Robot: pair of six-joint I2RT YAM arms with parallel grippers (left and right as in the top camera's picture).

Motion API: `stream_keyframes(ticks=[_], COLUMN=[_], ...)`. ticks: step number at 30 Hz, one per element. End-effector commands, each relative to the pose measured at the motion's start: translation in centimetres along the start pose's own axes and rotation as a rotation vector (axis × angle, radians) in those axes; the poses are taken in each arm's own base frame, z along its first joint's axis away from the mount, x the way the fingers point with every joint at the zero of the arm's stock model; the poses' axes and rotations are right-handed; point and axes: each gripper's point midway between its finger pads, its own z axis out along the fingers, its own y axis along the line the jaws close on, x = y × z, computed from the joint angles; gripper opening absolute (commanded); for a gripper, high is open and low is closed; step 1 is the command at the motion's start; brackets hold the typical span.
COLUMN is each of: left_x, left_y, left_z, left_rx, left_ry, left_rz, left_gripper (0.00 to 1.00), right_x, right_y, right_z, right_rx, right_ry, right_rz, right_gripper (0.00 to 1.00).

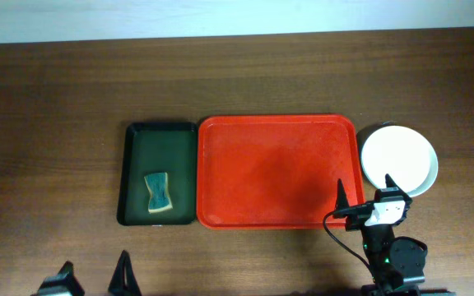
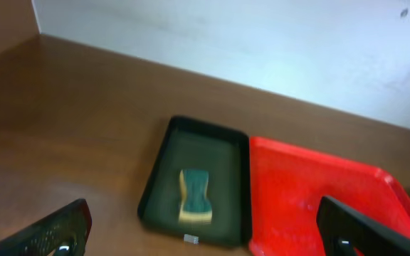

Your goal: Clean dirty plates on tray and stack at the side

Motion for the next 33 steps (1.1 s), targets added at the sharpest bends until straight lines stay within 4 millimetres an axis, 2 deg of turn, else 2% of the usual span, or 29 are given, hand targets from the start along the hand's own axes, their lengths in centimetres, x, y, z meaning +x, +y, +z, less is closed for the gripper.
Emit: stream_keyframes(ticks=[1, 4, 5, 7, 8, 10, 13, 19, 22, 24, 25, 26, 28, 33], left_x=[-1.0, -4.7, -6.8, -9.7, -10.5, -10.6, -8.4, -2.5, 1.8, 4.9, 7.3, 8.4, 8.4, 8.4], left_y=[-1.1, -3.0, -3.9, -4.9, -5.1, -5.0, -4.3, -2.4, -0.8, 0.3, 1.0, 1.2, 0.7, 0.6], left_z=[3.2, 5.1, 5.5, 5.3, 5.1, 5.3, 7.1, 12.6, 15.7, 17.2, 18.0, 18.2, 18.1, 18.1], left_rx=[0.08, 0.185, 0.234, 0.299, 0.323, 0.348, 0.348, 0.264, 0.179, 0.122, 0.088, 0.076, 0.095, 0.094], left_ry=[-0.074, -0.269, -0.389, -0.597, -0.69, -0.823, -0.856, -0.662, -0.454, -0.318, -0.215, -0.172, -0.178, -0.18], left_rz=[-0.001, 0.007, 0.01, 0.013, 0.013, 0.011, 0.007, -0.004, -0.006, -0.003, 0.036, 0.067, 0.233, 0.269], left_gripper=[0.99, 0.99, 0.99, 0.99, 0.99, 0.99, 0.99, 0.99, 0.99, 0.99, 0.99, 0.99, 0.99, 0.99], right_x=[0.3, 0.3, 0.3, 0.3, 0.3, 0.3, 0.3, 0.3, 0.3, 0.3, 0.3, 0.3, 0.3, 0.3], right_y=[-0.1, -0.1, -0.1, -0.1, -0.1, -0.1, -0.1, -0.1, -0.1, -0.1, -0.1, -0.1, -0.1, -0.1], right_z=[0.0, 0.0, 0.0, 0.0, 0.0, 0.0, 0.0, 0.0, 0.0, 0.0, 0.0, 0.0, 0.0, 0.0], right_rx=[0.004, 0.004, 0.004, 0.004, 0.004, 0.004, 0.004, 0.004, 0.004, 0.004, 0.004, 0.004, 0.004, 0.004], right_ry=[0.005, 0.005, 0.006, 0.005, 0.005, 0.005, 0.005, 0.005, 0.005, 0.006, 0.006, 0.005, 0.005, 0.006], right_rz=[0.001, 0.001, 0.001, 0.001, 0.001, 0.001, 0.001, 0.001, 0.001, 0.001, 0.001, 0.001, 0.001, 0.001], right_gripper=[0.98, 0.98, 0.98, 0.98, 0.98, 0.98, 0.98, 0.98, 0.98, 0.98, 0.98, 0.98, 0.98, 0.98])
